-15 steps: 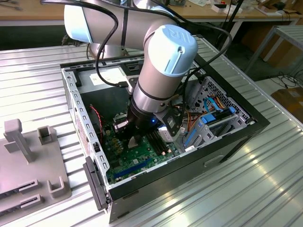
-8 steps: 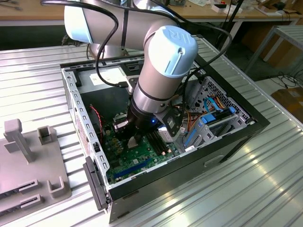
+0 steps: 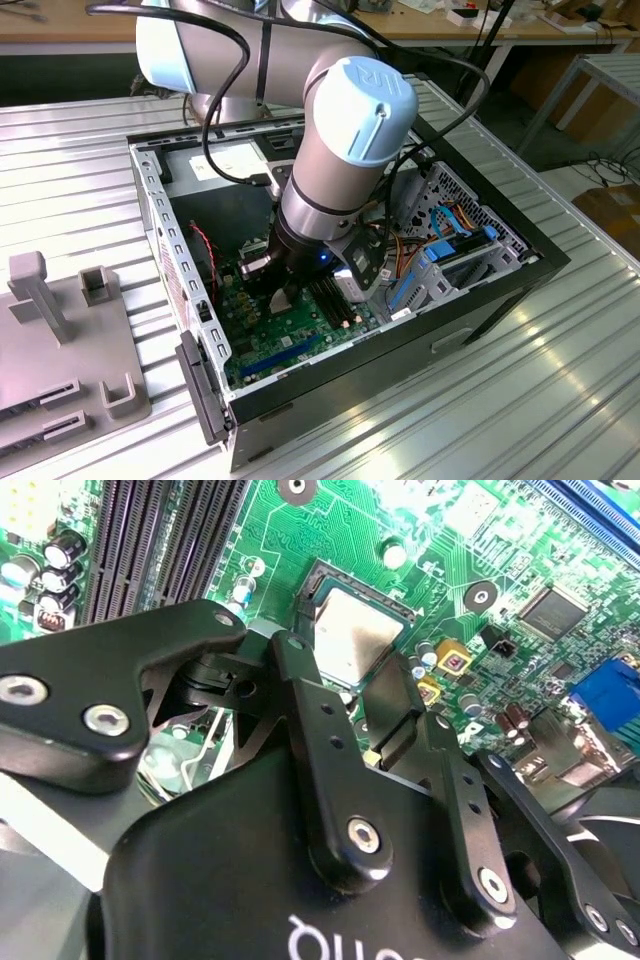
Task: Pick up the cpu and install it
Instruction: 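Place the cpu into insertion slot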
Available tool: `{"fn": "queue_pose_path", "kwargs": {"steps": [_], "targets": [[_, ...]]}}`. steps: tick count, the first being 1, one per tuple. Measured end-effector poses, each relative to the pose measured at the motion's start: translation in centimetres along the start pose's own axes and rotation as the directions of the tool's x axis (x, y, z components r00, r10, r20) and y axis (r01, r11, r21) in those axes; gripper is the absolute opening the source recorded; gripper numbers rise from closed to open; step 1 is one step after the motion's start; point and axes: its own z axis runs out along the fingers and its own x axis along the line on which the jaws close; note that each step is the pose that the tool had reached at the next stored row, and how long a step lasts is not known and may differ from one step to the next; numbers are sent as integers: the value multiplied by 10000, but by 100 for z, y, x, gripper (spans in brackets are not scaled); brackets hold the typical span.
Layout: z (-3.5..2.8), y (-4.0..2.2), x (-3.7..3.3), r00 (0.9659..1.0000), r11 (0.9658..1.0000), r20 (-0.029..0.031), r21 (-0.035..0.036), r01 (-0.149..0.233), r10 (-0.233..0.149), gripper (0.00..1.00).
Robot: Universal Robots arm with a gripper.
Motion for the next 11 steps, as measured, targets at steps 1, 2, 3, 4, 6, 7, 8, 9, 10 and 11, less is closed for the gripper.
{"fn": "queue_pose_path", "kwargs": {"steps": [1, 2, 3, 4, 6, 7, 8, 9, 10, 11], "targets": [[0, -3, 0, 10000, 10000, -1, -2, 0, 0, 47], [0, -5, 0, 10000, 10000, -1, -5, 1, -1, 47], [1, -6, 0, 10000, 10000, -1, -12, 1, -1, 47], [1, -7, 0, 10000, 10000, -1, -15, 1, -1, 47], [3, -11, 0, 10000, 10000, -1, -25, 2, -2, 47], [3, -11, 0, 10000, 10000, -1, -28, 1, -1, 47], [4, -12, 0, 10000, 10000, -1, -31, 2, -2, 47], [5, -12, 0, 10000, 10000, -1, -33, 3, -3, 46], [5, -13, 0, 10000, 10000, -3, -33, 2, -2, 46], [7, -13, 0, 10000, 10000, -2, -36, 2, -2, 41]]}}
